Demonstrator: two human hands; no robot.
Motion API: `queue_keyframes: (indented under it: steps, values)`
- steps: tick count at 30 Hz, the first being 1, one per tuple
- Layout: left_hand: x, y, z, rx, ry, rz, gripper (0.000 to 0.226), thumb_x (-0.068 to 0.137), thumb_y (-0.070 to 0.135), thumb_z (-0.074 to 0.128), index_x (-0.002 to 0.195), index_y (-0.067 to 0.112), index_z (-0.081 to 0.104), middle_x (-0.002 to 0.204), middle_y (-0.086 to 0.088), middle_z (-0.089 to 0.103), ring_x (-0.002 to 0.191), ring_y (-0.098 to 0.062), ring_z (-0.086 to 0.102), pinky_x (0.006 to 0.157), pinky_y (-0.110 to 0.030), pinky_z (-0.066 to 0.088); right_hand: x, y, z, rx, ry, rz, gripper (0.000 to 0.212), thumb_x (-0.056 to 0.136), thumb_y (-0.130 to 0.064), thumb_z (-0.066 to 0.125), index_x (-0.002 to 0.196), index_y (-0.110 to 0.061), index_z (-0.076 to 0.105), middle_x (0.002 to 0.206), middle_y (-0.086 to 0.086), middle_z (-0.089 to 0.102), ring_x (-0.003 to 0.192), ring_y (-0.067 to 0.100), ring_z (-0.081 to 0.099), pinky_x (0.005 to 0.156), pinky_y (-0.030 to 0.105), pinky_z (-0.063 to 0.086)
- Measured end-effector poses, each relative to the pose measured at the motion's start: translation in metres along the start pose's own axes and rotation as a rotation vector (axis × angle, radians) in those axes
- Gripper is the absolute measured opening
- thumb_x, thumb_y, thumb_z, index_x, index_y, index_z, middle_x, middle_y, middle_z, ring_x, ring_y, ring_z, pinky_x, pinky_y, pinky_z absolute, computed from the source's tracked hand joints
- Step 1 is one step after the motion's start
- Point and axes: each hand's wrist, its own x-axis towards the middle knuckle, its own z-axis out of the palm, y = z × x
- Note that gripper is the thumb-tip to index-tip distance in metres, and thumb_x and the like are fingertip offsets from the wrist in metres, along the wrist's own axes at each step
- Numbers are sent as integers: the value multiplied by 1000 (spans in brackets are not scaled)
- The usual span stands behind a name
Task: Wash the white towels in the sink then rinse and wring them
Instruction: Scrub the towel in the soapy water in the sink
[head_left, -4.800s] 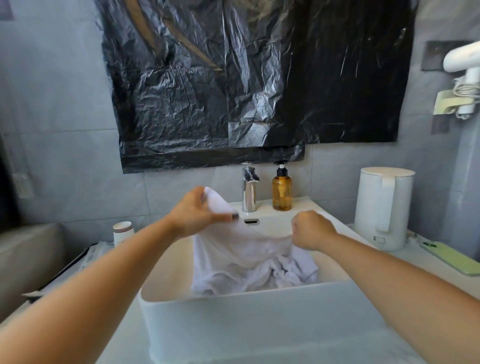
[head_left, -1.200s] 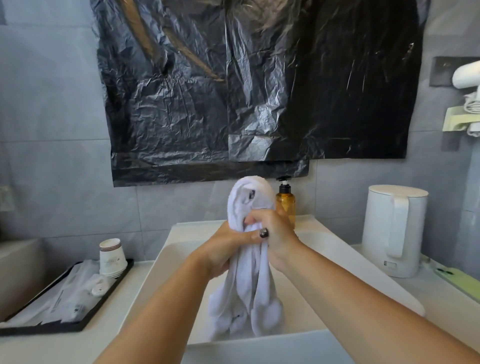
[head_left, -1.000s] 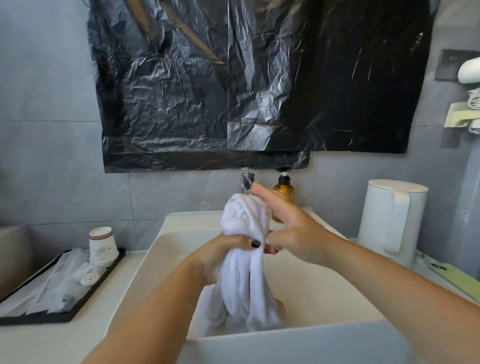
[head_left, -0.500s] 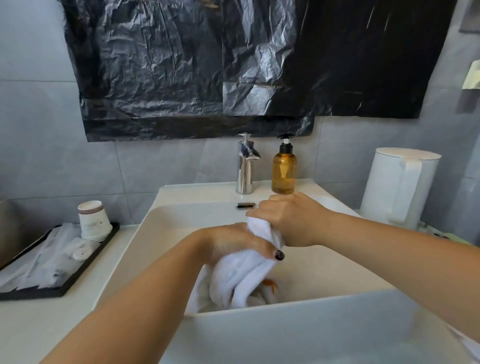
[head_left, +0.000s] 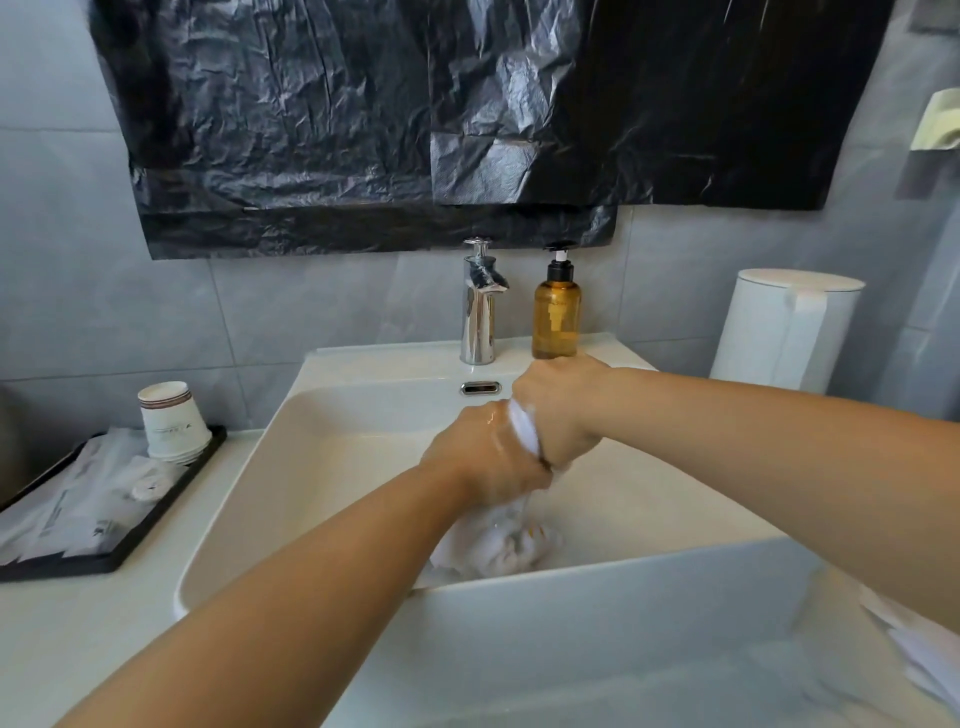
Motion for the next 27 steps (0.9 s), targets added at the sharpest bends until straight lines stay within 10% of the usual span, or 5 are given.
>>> queue_keyframes:
  steps: [11,17,23,27]
  values:
    - [-3,-8,-5,-53,359,118,56,76,52,69,118,24,46,105,0,64,94,-26,61,76,-32,48,10,26,-29,272,-351,102,9,78,-17,67,72,-14,62,64,3,58,52,18,54,48,22,42]
    - [10,-17,3,-175,151,160,72,71,45,82,128,21,46,112,1,59,96,-20,54,81,-32,48,4,58,-34,519,-695,260,16,87,-23,61,77,-11,58,66,3,59,47,11,45,40,16,28]
    - [13,-42,-9,-867,60,37,19,70,14,80,81,11,65,75,-8,67,68,-22,61,66,-33,50,-37,55,-24,1203,224,-27,73,81,-6,74,142,-25,40,134,6,48,84,19,72,68,28,60]
    - [1,-41,-26,-1264,-197,110,9,65,8,70,74,10,69,65,-8,61,59,-20,55,60,-29,45,-53,41,22,219,786,-295,94,73,-14,71,152,-32,24,160,8,9,148,29,20,114,44,34]
